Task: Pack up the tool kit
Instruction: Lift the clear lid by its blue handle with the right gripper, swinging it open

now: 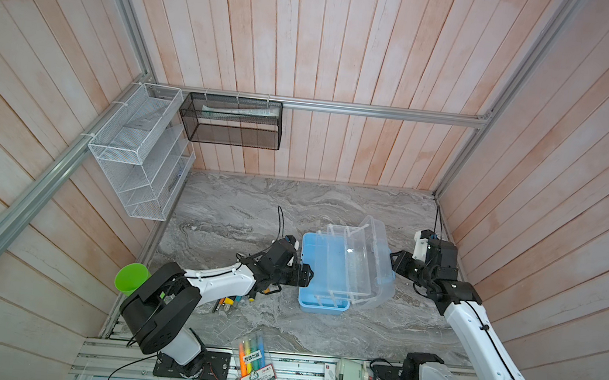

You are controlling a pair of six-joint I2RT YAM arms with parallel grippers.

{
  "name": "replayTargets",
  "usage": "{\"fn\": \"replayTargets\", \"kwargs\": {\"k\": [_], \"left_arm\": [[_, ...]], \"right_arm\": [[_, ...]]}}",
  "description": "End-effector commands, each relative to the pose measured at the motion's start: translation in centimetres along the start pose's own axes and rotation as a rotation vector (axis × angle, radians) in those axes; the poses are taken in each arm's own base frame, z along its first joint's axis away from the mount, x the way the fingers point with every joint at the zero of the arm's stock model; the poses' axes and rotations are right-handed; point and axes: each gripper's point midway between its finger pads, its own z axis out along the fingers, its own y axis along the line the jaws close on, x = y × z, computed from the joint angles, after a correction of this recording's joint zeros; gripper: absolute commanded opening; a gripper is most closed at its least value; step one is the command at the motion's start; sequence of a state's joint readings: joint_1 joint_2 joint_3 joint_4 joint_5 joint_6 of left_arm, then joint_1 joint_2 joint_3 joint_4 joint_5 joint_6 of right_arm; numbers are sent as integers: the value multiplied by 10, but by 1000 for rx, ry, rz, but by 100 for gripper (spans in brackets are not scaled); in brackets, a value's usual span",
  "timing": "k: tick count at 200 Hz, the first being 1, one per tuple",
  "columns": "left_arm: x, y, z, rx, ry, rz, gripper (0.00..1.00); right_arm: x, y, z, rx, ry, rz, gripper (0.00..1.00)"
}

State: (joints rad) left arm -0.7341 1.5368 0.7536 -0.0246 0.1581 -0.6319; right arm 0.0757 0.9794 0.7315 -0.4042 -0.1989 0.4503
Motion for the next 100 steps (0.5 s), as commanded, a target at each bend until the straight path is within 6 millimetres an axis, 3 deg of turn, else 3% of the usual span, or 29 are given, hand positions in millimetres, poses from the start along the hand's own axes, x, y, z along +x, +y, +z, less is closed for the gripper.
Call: {"fn": "replayTargets", "kwargs": {"k": [1, 33, 100], "left_arm": [[-10, -15, -1, 49, -27, 6, 89], [-10, -21, -1, 78, -25, 3, 83], [3, -38, 2, 148, -16, -8, 82]], "right_arm": [[5, -11, -2, 45, 14, 1, 24], [3, -21, -5, 97, 7, -7, 18], [5, -42, -1, 202, 0, -7, 18]]}}
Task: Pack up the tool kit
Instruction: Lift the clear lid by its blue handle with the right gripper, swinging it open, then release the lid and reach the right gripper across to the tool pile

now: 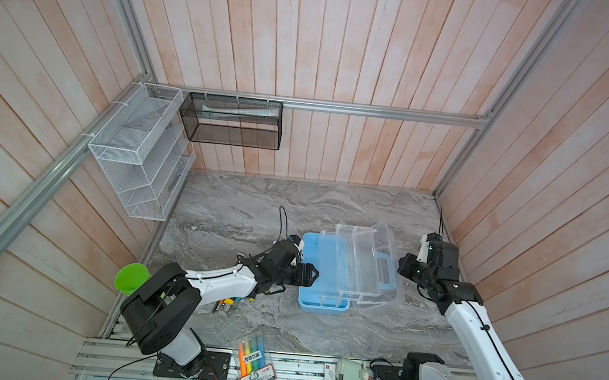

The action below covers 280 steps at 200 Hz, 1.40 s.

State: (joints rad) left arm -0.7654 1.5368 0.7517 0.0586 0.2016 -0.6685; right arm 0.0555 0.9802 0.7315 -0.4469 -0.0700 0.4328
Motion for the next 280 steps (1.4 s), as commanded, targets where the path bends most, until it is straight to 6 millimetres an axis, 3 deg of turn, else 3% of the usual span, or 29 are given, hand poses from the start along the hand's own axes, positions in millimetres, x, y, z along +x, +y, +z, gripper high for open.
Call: {"fn": "replayTargets", "kwargs": {"k": [1, 70, 167, 191, 223, 250, 280], "left_arm": [[6, -11, 3, 50, 4, -7, 82], [9, -19, 4, 75, 11, -9, 82], [10, -46, 8, 117, -10, 37, 85], [1, -25, -4, -25, -54, 36, 92], [-25, -9, -37, -163, -156, 97, 96], [-52, 1, -66, -235, -251, 145, 98], [-75, 58, -111, -420, -329, 94, 98]], "right_arm": [[8, -11, 3, 54, 23, -12, 18], [1, -13, 5, 69, 0, -22, 18], [-28, 29, -7, -99, -41, -84, 22], [-36, 48, -14, -135, -27, -123, 23], [-44, 78, -36, -175, -75, -198, 24], [-29, 108, -45, -247, -64, -246, 25], [0, 156, -47, -348, -30, -314, 28]]}}
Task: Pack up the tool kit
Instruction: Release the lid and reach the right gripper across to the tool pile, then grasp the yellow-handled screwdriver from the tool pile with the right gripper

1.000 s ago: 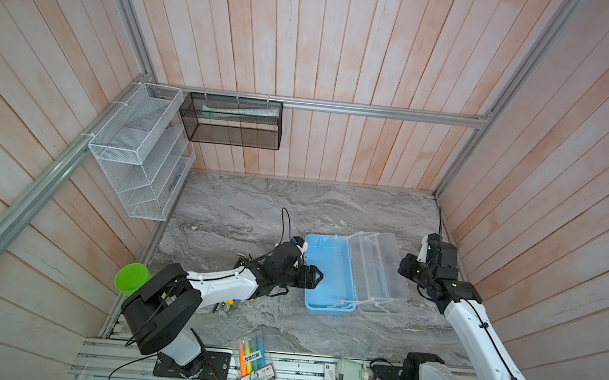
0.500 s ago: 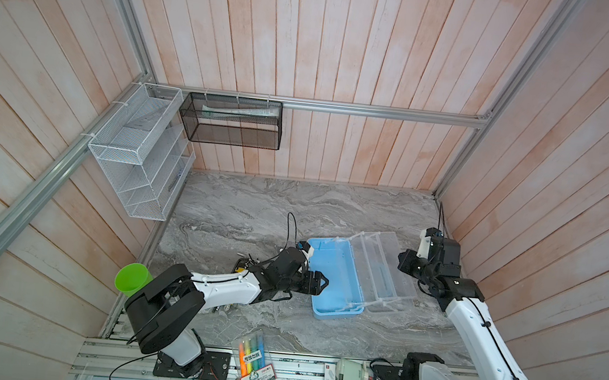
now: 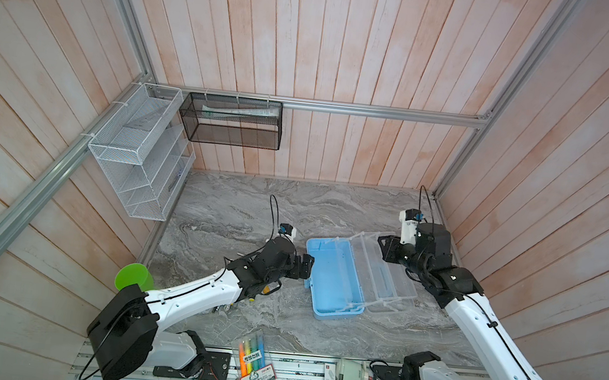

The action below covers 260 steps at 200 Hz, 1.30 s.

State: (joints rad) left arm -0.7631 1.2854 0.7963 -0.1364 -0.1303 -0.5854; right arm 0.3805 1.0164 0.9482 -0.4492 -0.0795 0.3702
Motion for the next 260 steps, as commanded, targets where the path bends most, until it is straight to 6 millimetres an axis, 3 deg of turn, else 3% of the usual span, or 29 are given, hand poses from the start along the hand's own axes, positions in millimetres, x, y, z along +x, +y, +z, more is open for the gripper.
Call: {"fn": "replayTargets", "kwargs": {"k": [1, 34, 71, 90, 108, 148, 182, 229, 260], "left_arm": [[-17, 60, -21, -213, -49, 33, 98], [-38, 135, -66, -391, -225, -20, 100], [-26, 203, -96, -572, -339, -152, 100], [-14, 224, -104, -653, -343, -181, 100], [-8, 233, -109, -681, -356, -189, 100], [-14, 225, -111, -604, -402, -134, 100], [-12, 232, -112, -619, -395, -162, 100], [-11, 241, -112, -630, -380, -199, 100], [-10, 242, -113, -630, -382, -203, 100]], "right_arm": [[7, 33, 6, -52, 14, -33, 28], [38, 111, 26, -213, 75, -156, 31], [85, 187, 40, -338, 158, -288, 35], [108, 210, 49, -372, 200, -340, 39], [134, 215, 68, -364, 278, -388, 39], [174, 231, 101, -355, 400, -496, 41], [207, 241, 130, -356, 504, -528, 42], [237, 249, 158, -335, 589, -585, 43], [242, 246, 171, -289, 616, -623, 43]]}}
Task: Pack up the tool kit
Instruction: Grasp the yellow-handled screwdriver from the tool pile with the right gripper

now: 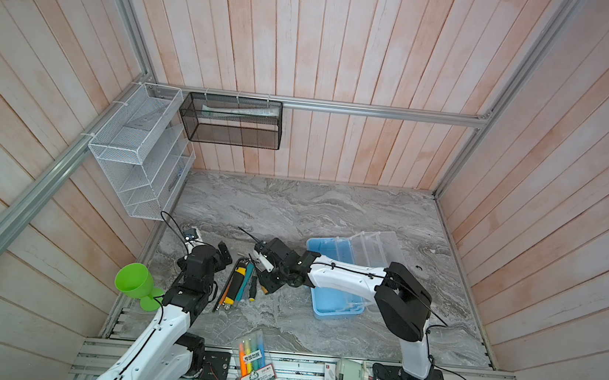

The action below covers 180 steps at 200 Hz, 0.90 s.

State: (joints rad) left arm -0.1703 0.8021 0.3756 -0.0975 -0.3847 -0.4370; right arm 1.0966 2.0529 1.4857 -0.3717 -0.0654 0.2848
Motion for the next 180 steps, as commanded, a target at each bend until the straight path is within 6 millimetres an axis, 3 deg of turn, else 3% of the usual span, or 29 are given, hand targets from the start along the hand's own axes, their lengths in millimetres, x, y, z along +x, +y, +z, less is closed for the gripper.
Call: {"fn": "replayTargets", "kwargs": {"k": [1, 65, 109, 180], "left_arm": [[-1, -1, -1, 15, -3, -6, 100], [-3, 2, -6, 18, -26, -21, 99], [-3, 1, -6, 20, -25, -20, 100], [-3, 2, -6, 14, -25, -23, 100]], "right_arm": [[5, -2, 7, 29, 57, -37, 43], [16, -6, 18, 75, 97, -8, 41], [21, 4, 27, 82, 108, 2, 41], [24, -5, 39, 132, 120, 42, 39]]}}
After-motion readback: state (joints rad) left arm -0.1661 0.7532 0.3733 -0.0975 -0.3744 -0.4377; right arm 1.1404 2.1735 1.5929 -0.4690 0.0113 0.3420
